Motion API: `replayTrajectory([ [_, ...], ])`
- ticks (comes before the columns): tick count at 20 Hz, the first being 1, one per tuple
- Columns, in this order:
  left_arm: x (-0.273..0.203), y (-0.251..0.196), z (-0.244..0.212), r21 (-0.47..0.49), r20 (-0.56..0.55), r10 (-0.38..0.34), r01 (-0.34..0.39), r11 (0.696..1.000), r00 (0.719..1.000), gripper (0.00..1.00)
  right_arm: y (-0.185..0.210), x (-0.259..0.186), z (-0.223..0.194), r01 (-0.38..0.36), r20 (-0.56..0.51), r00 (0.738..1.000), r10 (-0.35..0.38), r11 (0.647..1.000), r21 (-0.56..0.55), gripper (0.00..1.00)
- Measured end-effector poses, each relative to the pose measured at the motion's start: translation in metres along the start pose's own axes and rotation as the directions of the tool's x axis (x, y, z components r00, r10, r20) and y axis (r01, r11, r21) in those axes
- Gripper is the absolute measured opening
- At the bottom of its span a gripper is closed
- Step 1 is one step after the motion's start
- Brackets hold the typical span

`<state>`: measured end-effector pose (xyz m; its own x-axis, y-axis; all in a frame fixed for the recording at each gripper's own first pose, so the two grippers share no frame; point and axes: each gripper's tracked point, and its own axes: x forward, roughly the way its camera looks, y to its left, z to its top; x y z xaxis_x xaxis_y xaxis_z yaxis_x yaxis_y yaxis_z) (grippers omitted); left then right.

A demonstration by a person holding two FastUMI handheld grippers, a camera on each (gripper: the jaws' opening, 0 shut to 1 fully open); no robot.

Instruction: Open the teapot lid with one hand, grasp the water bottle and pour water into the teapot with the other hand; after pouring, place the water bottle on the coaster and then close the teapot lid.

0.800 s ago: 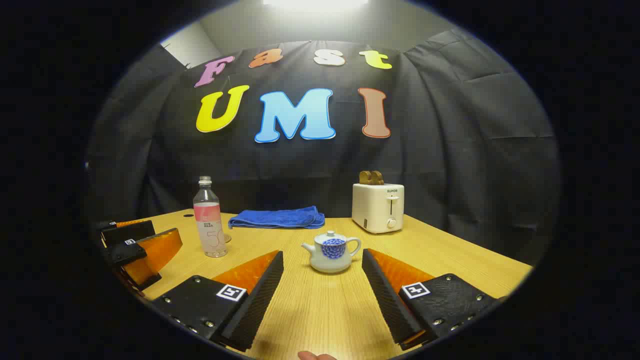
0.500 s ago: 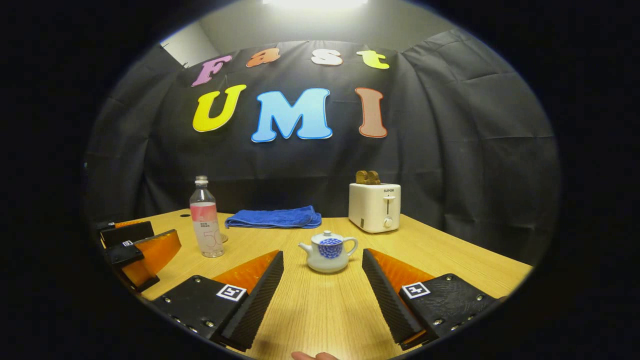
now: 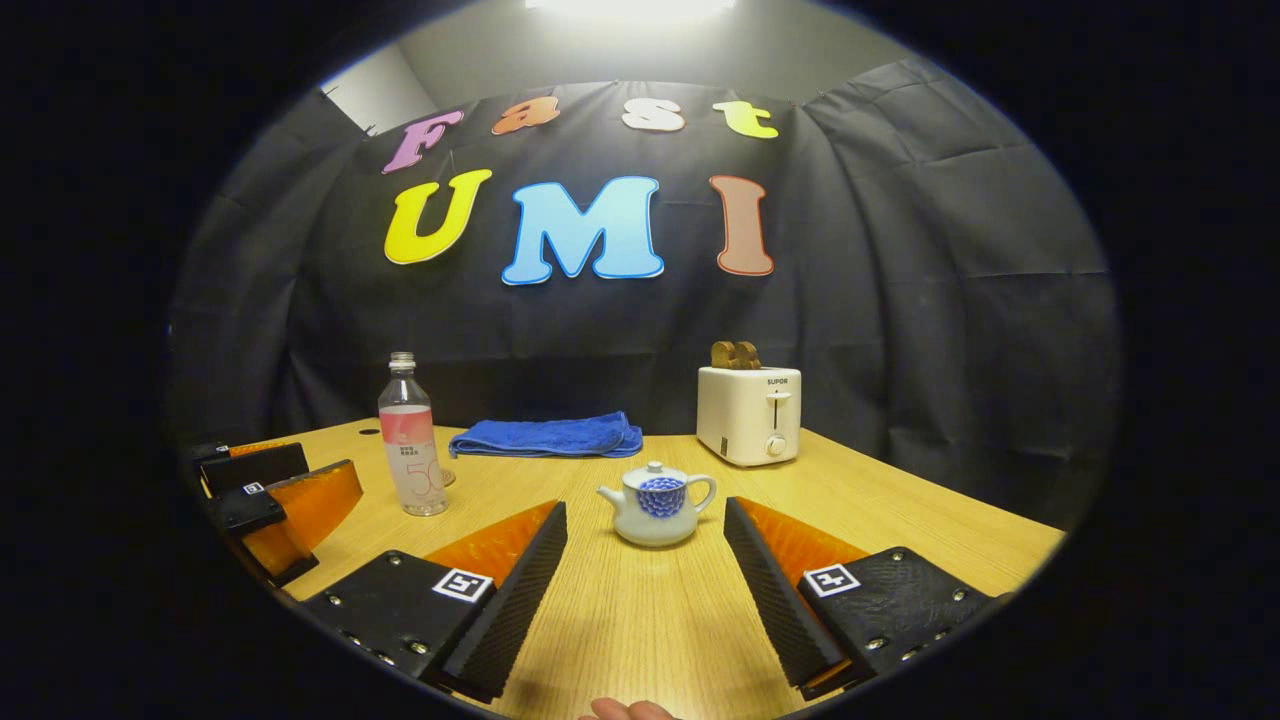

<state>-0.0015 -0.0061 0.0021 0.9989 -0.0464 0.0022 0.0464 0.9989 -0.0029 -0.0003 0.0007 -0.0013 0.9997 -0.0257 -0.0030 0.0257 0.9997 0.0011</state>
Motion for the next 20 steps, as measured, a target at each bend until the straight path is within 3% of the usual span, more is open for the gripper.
replayTrajectory([
  [11,0.007,-0.003,-0.002,0.001,0.004,-0.015,0.015,1.000,1.000,1.00,0.000,0.011,0.000,0.021,-0.004,1.000,-0.021,1.000,0.001,0.97],
  [15,0.018,0.000,0.020,-0.017,0.048,-0.027,0.028,0.999,0.998,1.00,0.003,0.029,-0.001,0.018,-0.022,1.000,-0.018,0.999,-0.033,0.97],
  [20,0.054,0.006,0.023,0.046,0.038,-0.027,0.025,0.999,0.999,1.00,0.005,0.058,0.008,0.008,-0.046,0.999,-0.009,1.000,-0.025,0.97],
])
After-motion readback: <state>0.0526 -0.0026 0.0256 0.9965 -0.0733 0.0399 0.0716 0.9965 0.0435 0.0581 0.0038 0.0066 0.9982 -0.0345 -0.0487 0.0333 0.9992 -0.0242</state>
